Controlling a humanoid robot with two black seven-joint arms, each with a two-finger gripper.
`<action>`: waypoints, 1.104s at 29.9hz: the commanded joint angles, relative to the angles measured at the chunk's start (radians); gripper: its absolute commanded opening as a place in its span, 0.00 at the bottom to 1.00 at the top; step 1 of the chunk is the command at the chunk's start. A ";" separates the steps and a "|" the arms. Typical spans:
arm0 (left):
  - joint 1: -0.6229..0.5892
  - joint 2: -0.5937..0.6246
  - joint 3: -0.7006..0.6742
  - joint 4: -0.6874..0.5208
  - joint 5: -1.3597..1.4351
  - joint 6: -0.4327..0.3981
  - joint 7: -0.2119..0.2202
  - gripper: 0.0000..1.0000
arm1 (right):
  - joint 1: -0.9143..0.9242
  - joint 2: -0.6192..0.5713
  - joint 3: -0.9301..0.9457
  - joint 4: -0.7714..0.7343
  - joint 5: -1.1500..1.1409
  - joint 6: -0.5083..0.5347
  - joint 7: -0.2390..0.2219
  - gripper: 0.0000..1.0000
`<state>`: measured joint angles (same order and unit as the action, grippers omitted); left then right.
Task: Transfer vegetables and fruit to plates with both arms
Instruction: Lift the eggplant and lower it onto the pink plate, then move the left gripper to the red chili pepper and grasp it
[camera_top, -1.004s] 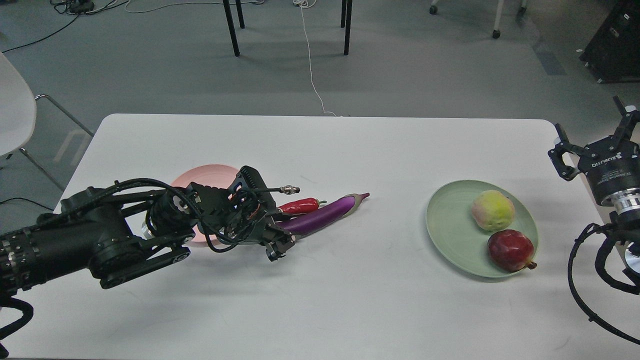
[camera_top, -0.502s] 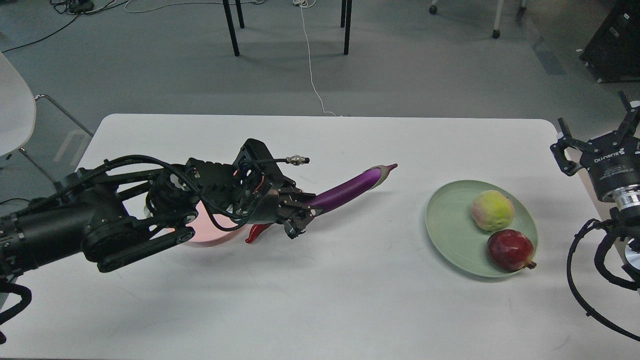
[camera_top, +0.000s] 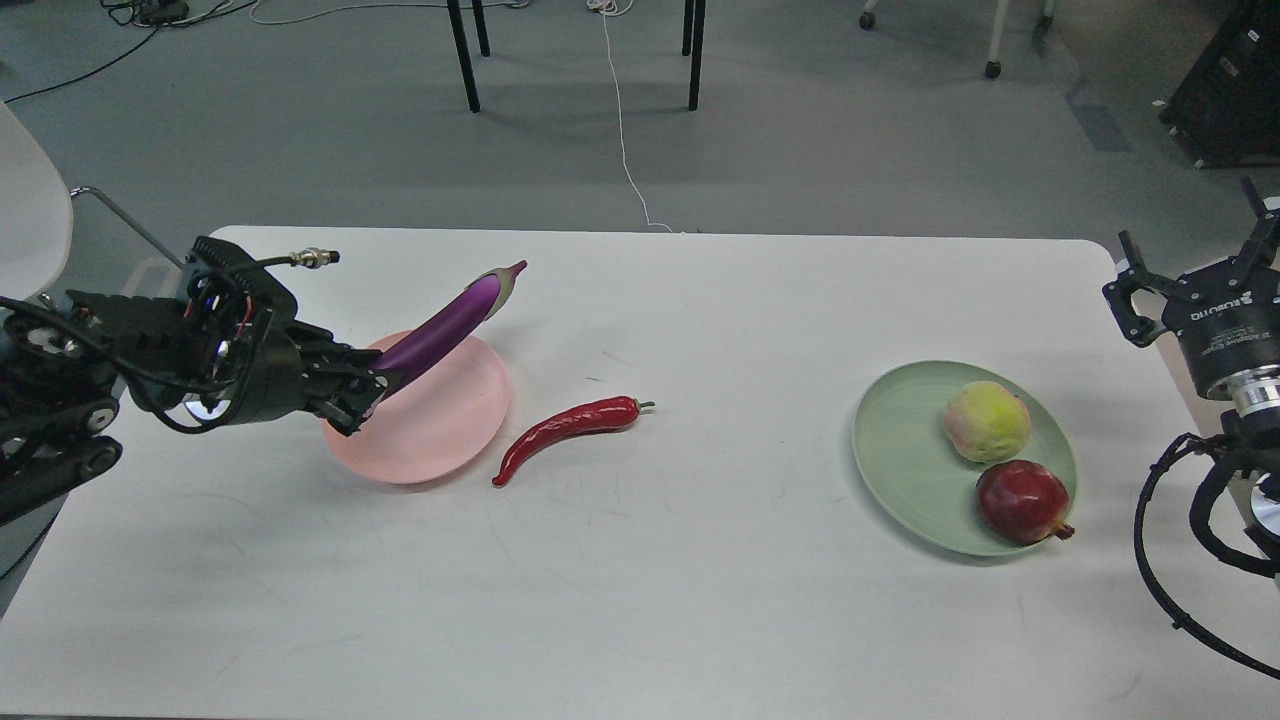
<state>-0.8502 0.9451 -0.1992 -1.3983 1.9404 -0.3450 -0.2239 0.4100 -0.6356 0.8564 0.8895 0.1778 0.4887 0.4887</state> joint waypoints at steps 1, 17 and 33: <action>0.028 0.000 0.001 0.008 0.000 0.023 0.008 0.23 | 0.003 0.000 0.000 0.012 0.000 0.000 0.000 0.97; 0.036 -0.046 -0.003 0.027 0.002 0.021 0.003 0.83 | 0.000 -0.001 -0.007 0.025 -0.001 0.000 0.000 0.97; -0.135 -0.337 -0.019 -0.041 0.028 -0.009 0.014 0.85 | -0.016 -0.016 0.007 0.048 -0.001 0.000 0.000 0.97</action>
<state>-0.9855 0.6839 -0.2211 -1.4675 1.9470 -0.3534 -0.2106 0.3977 -0.6499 0.8586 0.9336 0.1764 0.4887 0.4887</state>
